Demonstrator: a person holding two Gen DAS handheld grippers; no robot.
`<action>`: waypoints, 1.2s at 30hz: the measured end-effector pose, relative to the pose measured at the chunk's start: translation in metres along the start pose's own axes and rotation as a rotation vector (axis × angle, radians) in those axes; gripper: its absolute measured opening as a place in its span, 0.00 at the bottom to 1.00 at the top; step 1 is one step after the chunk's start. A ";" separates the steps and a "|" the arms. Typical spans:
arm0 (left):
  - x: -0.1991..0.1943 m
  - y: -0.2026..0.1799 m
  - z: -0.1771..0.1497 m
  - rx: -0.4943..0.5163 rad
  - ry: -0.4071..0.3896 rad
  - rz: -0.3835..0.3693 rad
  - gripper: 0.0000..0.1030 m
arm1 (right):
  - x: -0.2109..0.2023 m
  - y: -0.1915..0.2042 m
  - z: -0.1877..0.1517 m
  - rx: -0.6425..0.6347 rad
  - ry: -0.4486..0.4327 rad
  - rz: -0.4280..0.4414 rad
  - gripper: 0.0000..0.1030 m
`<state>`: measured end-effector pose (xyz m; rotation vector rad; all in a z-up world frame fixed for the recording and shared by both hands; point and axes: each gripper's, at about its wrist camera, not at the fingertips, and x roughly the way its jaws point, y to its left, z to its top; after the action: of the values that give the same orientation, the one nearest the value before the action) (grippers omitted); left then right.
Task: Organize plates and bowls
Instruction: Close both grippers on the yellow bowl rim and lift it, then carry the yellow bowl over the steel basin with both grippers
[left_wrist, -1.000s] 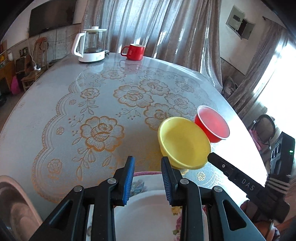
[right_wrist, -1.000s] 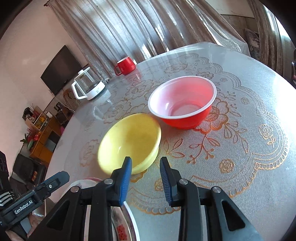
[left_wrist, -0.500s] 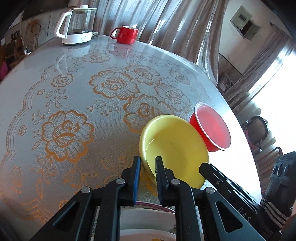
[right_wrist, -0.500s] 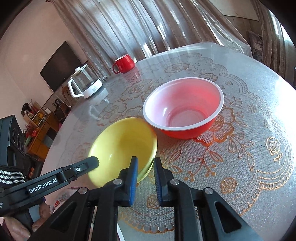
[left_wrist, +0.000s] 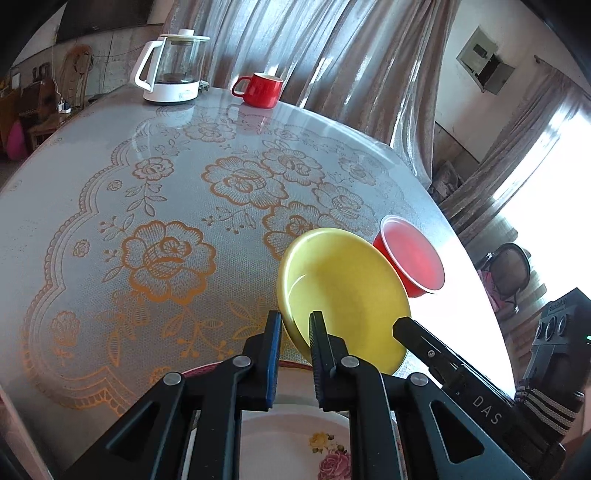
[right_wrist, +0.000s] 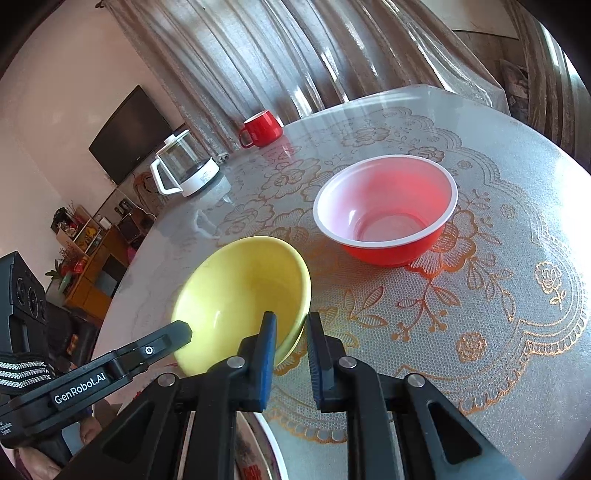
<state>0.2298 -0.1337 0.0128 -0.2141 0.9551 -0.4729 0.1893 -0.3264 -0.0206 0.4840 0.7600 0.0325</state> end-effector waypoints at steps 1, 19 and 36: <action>-0.005 0.001 -0.001 -0.003 -0.008 0.001 0.15 | -0.002 0.003 0.000 -0.004 -0.004 0.005 0.15; -0.088 0.032 -0.024 -0.039 -0.135 0.035 0.15 | -0.024 0.066 -0.015 -0.105 -0.019 0.089 0.15; -0.153 0.085 -0.070 -0.112 -0.218 0.102 0.16 | -0.022 0.135 -0.055 -0.227 0.042 0.183 0.15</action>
<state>0.1222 0.0161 0.0534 -0.3101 0.7749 -0.2957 0.1557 -0.1885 0.0177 0.3357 0.7413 0.2972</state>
